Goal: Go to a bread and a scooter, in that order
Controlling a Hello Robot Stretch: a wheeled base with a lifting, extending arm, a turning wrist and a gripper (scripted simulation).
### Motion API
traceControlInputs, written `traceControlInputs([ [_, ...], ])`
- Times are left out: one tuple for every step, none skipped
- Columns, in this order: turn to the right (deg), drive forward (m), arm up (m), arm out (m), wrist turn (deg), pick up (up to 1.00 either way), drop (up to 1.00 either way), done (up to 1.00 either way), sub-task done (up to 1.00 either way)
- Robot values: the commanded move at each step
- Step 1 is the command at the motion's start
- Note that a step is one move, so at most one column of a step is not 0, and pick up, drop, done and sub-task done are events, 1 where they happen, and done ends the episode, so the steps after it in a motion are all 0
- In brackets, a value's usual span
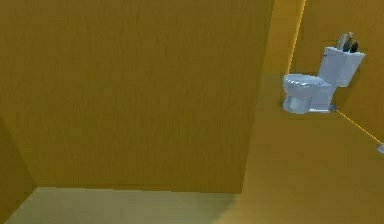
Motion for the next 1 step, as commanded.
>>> traceControlInputs([
  [0.0, 0.05, 0.0, 0.0, 0.0, 0.0, 0.0, 0.0, 0.0],
])
